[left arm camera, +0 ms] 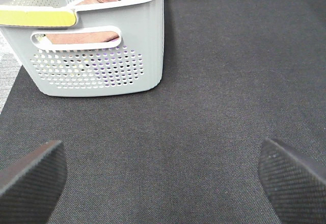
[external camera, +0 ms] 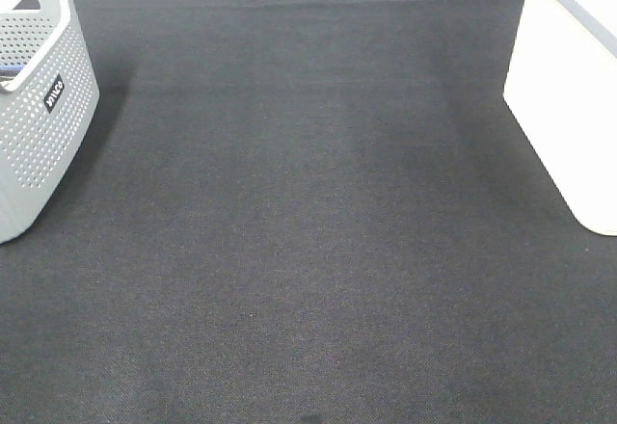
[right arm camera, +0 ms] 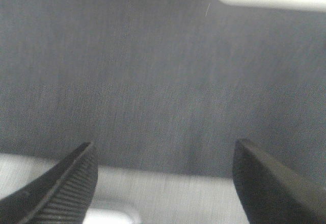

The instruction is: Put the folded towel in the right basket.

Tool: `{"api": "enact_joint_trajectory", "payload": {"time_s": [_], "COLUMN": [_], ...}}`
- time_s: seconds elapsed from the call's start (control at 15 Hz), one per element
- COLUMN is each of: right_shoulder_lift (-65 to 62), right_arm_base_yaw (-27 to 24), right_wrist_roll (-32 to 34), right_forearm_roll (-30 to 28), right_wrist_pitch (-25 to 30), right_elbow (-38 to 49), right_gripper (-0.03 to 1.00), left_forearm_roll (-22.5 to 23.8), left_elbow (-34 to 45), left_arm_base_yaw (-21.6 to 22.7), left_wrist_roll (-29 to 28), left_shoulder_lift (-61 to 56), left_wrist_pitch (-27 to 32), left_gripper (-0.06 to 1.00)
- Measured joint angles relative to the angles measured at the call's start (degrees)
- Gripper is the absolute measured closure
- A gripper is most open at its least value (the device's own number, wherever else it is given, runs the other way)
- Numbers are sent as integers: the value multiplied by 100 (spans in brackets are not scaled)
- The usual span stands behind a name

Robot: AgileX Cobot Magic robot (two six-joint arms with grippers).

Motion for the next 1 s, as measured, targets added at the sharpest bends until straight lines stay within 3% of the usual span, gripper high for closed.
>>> {"api": "enact_joint_trajectory", "payload": {"time_s": [0.47, 1.0], "right_shoulder_lift": [-2108, -2280], "right_arm_base_yaw": [0, 0], "right_wrist_roll": [-46, -46], "right_forearm_roll": [-46, -46], "right_wrist_pitch": [-286, -298], "right_elbow": [286, 304], "right_gripper": [27, 27], "left_forearm_roll": [0, 0], "left_elbow": [0, 0], "left_arm_base_yaw": [0, 0], "left_wrist_roll": [0, 0], "left_shoulder_lift": [0, 0], "left_wrist_pitch": [0, 0], "left_gripper": [-3, -3]}}
